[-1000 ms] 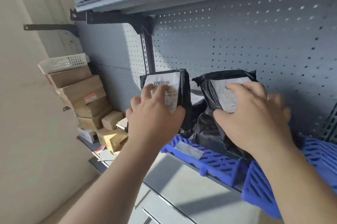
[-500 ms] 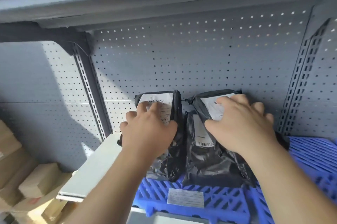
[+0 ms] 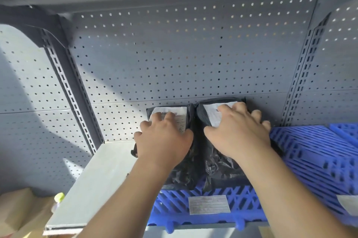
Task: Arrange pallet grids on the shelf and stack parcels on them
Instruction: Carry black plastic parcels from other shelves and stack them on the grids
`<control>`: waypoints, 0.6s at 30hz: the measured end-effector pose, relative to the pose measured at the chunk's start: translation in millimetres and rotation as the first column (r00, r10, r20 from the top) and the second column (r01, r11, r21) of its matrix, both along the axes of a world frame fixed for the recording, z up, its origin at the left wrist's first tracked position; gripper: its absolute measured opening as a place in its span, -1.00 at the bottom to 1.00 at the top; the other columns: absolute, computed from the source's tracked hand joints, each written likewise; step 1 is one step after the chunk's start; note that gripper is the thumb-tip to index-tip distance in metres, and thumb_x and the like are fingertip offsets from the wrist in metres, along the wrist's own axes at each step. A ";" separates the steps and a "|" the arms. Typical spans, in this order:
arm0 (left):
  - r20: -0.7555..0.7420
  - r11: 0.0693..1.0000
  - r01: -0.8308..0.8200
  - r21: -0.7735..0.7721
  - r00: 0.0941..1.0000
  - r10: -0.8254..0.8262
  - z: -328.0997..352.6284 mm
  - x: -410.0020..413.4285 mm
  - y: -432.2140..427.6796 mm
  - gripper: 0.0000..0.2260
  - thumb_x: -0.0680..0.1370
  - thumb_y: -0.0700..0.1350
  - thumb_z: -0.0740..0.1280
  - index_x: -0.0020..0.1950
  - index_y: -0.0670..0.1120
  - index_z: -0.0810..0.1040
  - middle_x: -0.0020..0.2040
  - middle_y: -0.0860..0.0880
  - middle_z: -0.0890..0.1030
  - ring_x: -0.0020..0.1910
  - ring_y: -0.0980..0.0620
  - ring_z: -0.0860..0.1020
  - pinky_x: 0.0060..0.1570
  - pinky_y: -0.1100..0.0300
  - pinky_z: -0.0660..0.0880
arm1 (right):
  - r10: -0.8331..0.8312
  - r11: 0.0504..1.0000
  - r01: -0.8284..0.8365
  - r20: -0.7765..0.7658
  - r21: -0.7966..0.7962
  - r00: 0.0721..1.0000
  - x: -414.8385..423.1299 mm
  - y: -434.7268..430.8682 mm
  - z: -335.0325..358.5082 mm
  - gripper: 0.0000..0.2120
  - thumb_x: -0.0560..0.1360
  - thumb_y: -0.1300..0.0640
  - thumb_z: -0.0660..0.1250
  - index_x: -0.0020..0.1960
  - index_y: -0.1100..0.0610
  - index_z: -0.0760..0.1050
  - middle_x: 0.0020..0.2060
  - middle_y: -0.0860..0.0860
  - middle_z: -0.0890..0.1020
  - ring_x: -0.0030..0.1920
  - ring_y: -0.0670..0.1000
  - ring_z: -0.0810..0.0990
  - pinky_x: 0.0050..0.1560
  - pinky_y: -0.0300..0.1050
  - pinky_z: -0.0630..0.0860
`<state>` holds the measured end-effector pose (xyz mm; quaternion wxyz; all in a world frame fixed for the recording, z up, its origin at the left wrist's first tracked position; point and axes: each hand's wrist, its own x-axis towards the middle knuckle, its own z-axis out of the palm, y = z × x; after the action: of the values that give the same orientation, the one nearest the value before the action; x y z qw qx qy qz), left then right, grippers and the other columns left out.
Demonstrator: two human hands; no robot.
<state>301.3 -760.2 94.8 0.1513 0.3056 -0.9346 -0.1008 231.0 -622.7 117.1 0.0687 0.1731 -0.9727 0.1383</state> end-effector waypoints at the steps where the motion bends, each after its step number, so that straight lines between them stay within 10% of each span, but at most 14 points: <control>1: 0.005 1.000 0.006 0.001 1.000 -0.006 -2.4 -0.9 -0.1 -0.49 0.50 0.28 0.19 0.37 0.06 0.40 0.34 -0.01 0.42 0.24 -0.21 0.38 0.16 -0.10 0.32 | 0.001 1.000 -0.001 0.009 0.004 1.000 0.0 -1.3 -2.3 -0.44 0.45 -0.27 0.18 0.40 -0.10 0.34 0.39 0.03 0.33 0.30 0.25 0.30 0.22 0.19 0.28; 18: -0.065 0.989 0.139 0.046 0.989 -0.136 -21.8 -6.2 -17.5 -0.40 0.58 0.38 0.02 0.53 0.11 0.32 0.58 0.01 0.27 0.57 -0.16 0.11 0.52 -0.22 0.05 | -0.069 0.998 0.069 0.032 0.007 0.997 -2.3 -10.9 2.7 -0.32 0.56 -0.39 -0.23 0.53 -0.12 0.23 0.53 0.04 0.25 0.45 0.26 0.23 0.40 0.36 0.17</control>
<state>295.2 -777.6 73.0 0.1648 0.2409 -0.9455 -0.1441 228.7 -633.6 119.8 0.0574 0.1372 -0.9795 0.1359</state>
